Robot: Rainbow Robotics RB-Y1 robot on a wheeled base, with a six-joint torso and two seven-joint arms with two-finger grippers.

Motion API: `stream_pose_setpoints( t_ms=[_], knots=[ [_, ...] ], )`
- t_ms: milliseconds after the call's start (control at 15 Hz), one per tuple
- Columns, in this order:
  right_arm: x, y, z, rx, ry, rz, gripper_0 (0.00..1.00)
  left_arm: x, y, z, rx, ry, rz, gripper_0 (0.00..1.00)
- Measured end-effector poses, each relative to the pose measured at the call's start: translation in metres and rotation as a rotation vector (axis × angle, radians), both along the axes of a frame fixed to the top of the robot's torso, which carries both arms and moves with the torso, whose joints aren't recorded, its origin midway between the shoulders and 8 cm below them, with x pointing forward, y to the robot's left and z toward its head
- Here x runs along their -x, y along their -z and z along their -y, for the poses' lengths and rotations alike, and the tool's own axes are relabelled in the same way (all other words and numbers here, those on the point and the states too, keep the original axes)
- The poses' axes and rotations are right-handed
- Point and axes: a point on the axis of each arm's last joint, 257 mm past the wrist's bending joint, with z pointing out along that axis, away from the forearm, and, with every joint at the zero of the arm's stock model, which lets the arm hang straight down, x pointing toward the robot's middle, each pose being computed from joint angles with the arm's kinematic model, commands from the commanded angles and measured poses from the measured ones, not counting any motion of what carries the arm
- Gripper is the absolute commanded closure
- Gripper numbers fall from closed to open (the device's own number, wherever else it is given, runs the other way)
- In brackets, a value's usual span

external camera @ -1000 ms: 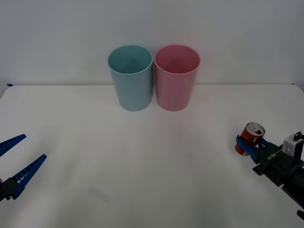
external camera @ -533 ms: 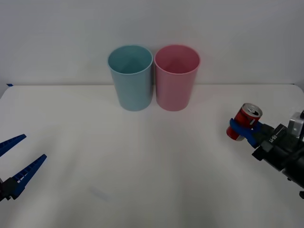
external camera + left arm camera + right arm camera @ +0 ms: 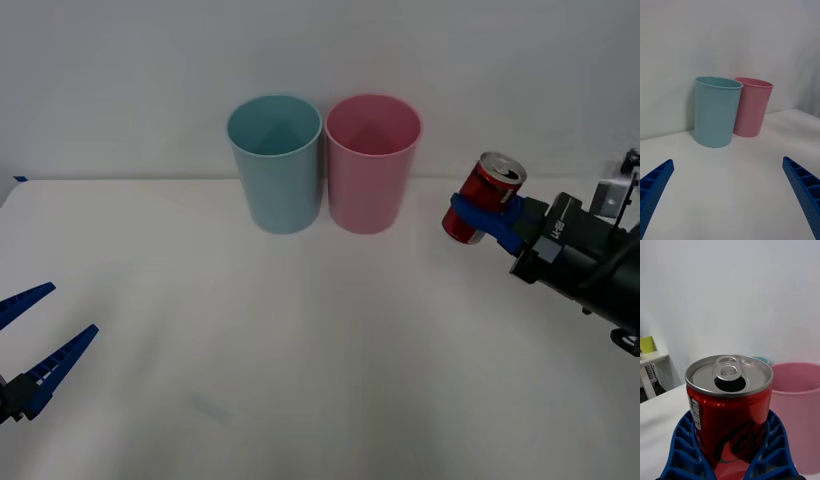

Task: Grasp the object on the table and drop it into the matching bin: aluminum can to the light blue bin, PET bottle to the pink bin.

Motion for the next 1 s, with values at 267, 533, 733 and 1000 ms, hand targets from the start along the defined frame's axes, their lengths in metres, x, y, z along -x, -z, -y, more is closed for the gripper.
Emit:
stream_pose_setpoints(
  t_ms=[267,533,733,1000],
  knots=[
    [-0.007,-0.025,-0.031,0.013,-0.071,0.041,1.00,0.000,0.000,0.000,0.000,0.000,0.000,0.00],
    [-0.024,-0.038,-0.072,0.064,-0.138,0.068,1.00,0.000,0.000,0.000,0.000,0.000,0.000,0.00],
    [-0.048,-0.043,-0.099,0.122,-0.163,0.084,1.00,0.000,0.000,0.000,0.000,0.000,0.000,0.00],
    [-0.081,-0.054,-0.132,0.144,-0.141,0.089,1.00,0.000,0.000,0.000,0.000,0.000,0.000,0.00]
  ],
)
